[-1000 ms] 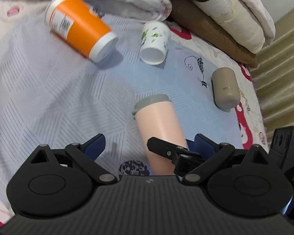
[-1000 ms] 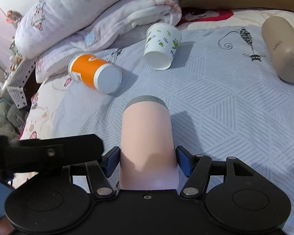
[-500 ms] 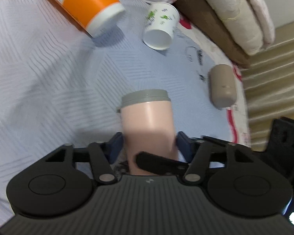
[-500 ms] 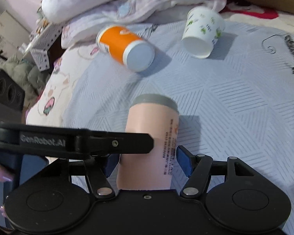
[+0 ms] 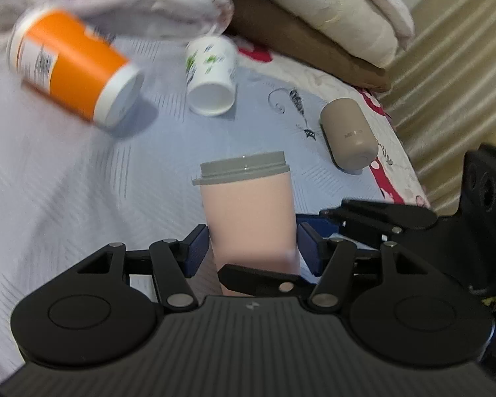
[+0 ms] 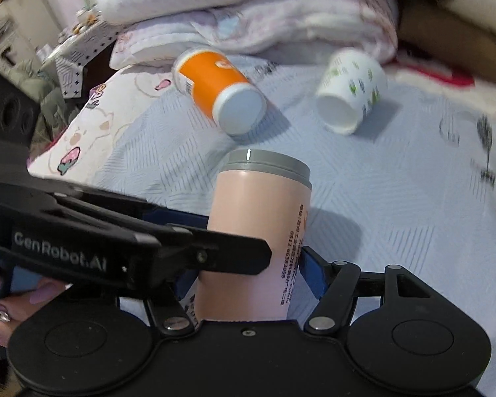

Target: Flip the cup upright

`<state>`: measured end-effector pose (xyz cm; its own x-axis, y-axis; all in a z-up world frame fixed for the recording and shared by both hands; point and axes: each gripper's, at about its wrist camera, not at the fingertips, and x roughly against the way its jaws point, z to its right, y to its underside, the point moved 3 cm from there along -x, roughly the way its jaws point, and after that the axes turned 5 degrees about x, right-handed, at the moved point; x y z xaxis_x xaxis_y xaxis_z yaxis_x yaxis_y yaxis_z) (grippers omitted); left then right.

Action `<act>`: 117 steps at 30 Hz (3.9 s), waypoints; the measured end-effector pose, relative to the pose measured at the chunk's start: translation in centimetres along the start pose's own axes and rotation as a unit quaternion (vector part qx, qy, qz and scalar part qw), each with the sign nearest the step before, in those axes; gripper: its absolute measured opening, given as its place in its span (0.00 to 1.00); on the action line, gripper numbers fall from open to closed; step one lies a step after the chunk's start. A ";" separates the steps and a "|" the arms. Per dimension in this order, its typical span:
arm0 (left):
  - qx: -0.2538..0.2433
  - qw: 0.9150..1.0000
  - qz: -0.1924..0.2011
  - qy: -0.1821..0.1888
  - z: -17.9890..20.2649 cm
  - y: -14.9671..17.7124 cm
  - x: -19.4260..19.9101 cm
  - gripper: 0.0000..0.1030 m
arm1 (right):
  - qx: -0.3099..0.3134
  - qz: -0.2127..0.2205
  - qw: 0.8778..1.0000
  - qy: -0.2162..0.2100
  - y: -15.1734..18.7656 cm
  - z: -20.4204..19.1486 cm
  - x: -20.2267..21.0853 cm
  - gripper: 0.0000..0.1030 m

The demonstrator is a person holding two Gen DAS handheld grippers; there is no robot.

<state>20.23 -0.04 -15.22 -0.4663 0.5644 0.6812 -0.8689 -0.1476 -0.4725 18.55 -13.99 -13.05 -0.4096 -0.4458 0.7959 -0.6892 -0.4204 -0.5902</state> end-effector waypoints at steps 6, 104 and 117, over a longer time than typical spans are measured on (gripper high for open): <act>-0.054 0.998 0.028 -0.027 1.1 -0.1 0.8 0.55 | 0.102 0.048 0.991 0.067 0.2 -1.8 0.4 0.68; -0.095 0.954 0.105 -0.263 12.7 8.8 24.8 1.00 | -0.158 0.189 0.927 0.282 8.1 -9.4 28.3 1.00; -0.067 0.956 0.099 -0.268 11.0 10.2 26.2 1.00 | -0.167 0.160 0.929 0.287 9.9 -11.0 28.7 1.00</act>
<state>-2.63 4.34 3.93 -0.6691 0.0333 0.7424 -0.7421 -0.0824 -0.6652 -6.62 -22.21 5.49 -0.8112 0.0307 0.5840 -0.5847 -0.0264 -0.8108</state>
